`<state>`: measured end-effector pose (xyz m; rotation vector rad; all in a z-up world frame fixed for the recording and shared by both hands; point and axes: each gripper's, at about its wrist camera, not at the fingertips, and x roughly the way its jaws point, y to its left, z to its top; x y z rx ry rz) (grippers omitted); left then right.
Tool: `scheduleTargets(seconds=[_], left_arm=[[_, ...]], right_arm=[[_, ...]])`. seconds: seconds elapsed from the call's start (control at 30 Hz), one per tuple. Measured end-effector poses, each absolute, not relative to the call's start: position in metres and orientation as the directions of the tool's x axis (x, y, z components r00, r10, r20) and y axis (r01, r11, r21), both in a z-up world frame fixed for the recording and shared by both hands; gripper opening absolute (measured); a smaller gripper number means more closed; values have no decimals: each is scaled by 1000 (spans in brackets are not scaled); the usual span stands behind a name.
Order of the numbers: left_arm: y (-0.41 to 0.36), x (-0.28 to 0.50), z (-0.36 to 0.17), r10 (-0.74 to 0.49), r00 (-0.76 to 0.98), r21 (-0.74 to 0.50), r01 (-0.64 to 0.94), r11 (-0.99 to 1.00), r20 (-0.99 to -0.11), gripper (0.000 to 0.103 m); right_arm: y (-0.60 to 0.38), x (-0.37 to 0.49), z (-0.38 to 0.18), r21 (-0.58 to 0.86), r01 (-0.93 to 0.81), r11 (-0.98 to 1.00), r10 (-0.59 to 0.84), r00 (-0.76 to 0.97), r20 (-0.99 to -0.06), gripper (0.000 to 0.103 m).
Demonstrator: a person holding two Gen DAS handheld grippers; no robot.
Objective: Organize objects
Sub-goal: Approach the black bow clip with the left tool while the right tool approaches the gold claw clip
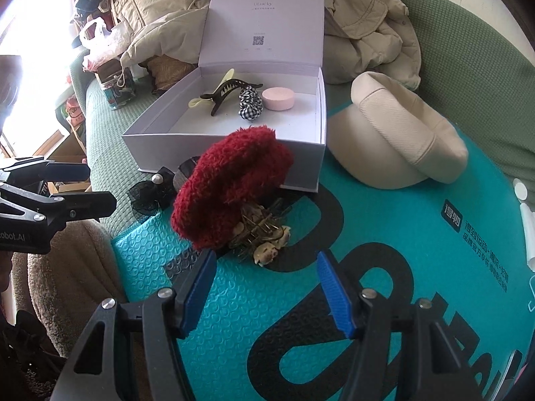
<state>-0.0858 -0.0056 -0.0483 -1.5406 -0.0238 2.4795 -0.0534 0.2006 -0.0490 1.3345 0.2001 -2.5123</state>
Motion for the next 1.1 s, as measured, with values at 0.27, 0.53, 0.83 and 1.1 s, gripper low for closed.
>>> scheduleTargets(seconds=[0.27,0.53,0.83,1.1], left_arm=[[-1,-106,-61,189,-403,-120,-190,-974,-896,80],[6,-128,-74,185,-373,-113,-207,-972,-909,68],[23,-142,-95,221,-298,-145,-258,-955,-929,38],[22,-144,-94,250,-314,-172,-255,-952,-916,23]], right_arm=[[200,-69,-58,21,315,-949,-191,-520,-832,63],[200,-79,-64,53,327,-944,-225,-517,-826,63],[203,-85,-72,93,349,-932,-273,-513,-813,53],[207,-80,-68,80,349,-934,-267,-530,-805,26]])
